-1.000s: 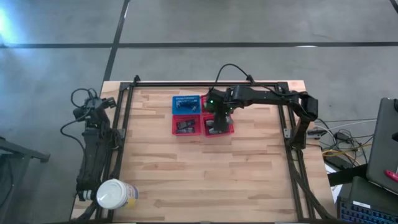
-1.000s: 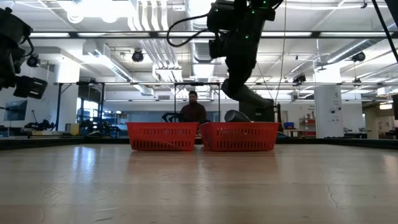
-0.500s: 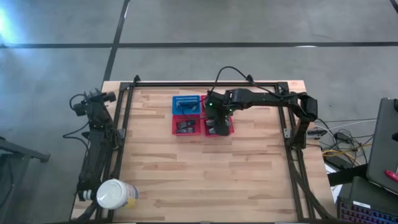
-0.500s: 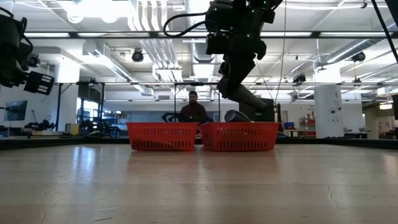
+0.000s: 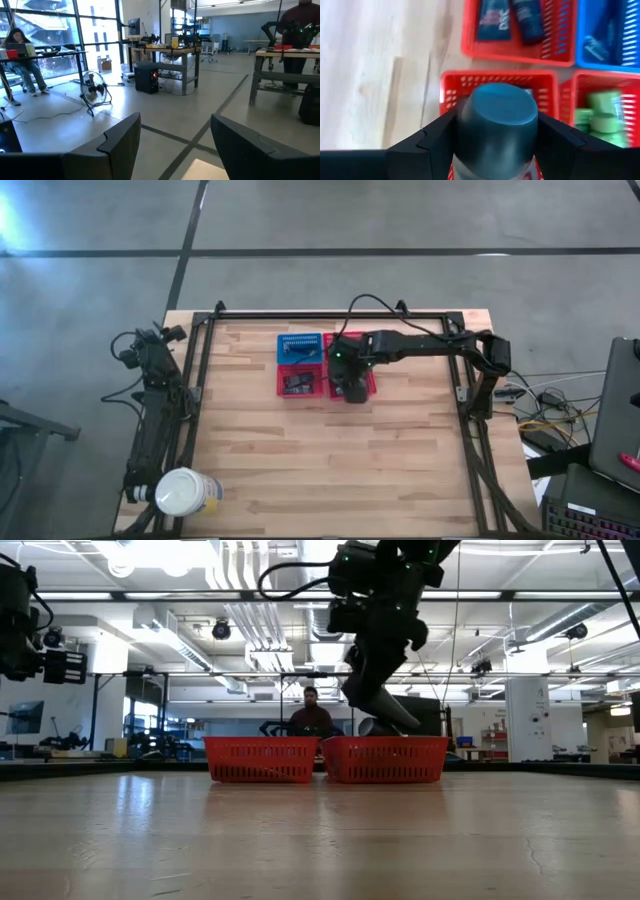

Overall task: Pick & Place Travel size toiletries
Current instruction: Put the deodorant into the bottom right red bin, then return to Home Position

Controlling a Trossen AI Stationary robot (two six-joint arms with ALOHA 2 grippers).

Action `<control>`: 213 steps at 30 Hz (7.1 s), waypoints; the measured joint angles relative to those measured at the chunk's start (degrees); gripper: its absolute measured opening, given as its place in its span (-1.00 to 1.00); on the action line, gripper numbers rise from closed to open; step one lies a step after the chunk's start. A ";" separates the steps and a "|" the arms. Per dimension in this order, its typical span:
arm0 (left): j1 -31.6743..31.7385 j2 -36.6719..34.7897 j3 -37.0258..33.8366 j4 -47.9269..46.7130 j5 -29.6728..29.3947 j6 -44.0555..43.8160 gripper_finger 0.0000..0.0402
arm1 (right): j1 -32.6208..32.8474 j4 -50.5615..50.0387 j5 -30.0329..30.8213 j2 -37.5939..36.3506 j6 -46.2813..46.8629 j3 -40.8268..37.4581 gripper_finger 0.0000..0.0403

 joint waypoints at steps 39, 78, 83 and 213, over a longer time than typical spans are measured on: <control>-0.02 0.06 -0.13 -0.36 0.10 -0.17 0.22 | 1.27 0.82 6.73 2.80 -5.81 1.44 0.08; -0.04 0.08 0.11 0.60 0.15 -0.25 0.22 | 4.31 7.74 -9.26 -2.18 14.00 14.84 0.66; -0.04 0.10 0.11 0.65 0.14 -0.26 0.22 | 4.84 -11.65 -11.47 -2.78 28.03 24.26 0.59; -0.04 0.14 0.16 0.43 0.08 -0.24 0.22 | -72.21 49.89 5.35 -97.33 19.88 -81.09 0.71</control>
